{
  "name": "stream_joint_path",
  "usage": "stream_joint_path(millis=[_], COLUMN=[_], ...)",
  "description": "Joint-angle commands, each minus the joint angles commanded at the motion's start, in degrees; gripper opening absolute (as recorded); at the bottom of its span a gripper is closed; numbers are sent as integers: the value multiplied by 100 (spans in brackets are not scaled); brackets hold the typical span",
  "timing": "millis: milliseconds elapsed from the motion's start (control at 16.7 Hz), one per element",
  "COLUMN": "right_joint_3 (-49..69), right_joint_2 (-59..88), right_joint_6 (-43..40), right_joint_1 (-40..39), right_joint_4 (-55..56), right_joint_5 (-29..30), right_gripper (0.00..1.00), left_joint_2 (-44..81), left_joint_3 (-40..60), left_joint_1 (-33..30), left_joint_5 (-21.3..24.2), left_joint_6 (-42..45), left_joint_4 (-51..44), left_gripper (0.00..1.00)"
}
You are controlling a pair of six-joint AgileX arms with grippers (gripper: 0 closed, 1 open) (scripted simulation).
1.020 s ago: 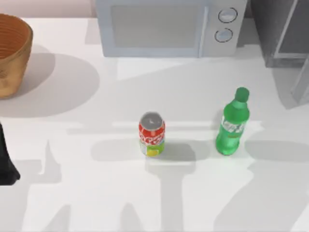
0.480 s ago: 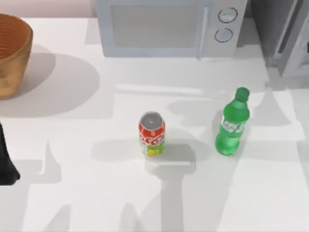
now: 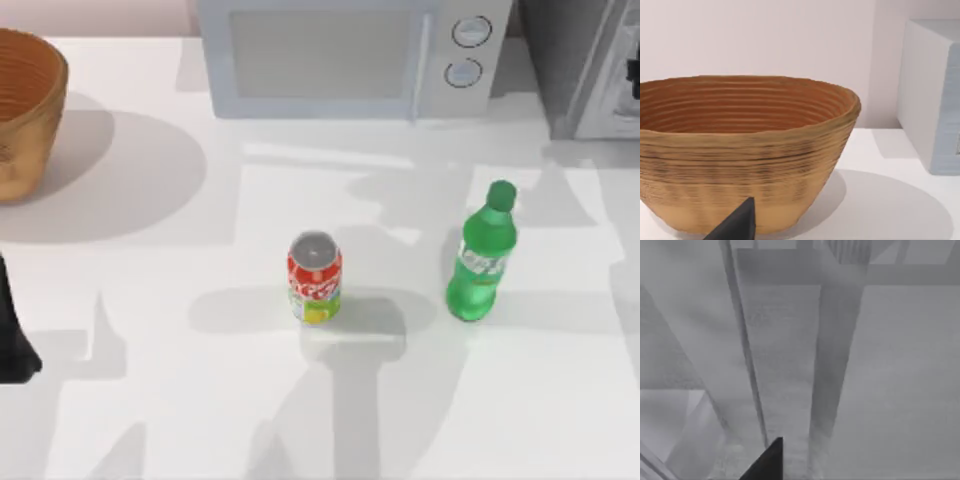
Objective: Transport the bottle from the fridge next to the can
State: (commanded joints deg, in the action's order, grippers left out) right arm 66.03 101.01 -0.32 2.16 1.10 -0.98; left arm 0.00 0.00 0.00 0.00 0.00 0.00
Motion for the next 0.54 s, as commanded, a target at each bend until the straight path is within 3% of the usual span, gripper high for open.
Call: stream_joint_path(millis=[300,540], right_joint_3=[1329,1664], right_joint_2=[992,1260], right_joint_6=[-1,-1], right_joint_1=[-4,-6], right_joint_4=[-266,-340], right_joint_5=[27,35], right_gripper=[100,100], left_joint_2=[0,0], left_joint_3=[0,0], left_joint_1=[0,0], left_joint_5=[0,0], left_joint_6=[0,0], left_joint_4=[0,0], left_gripper=[100,100])
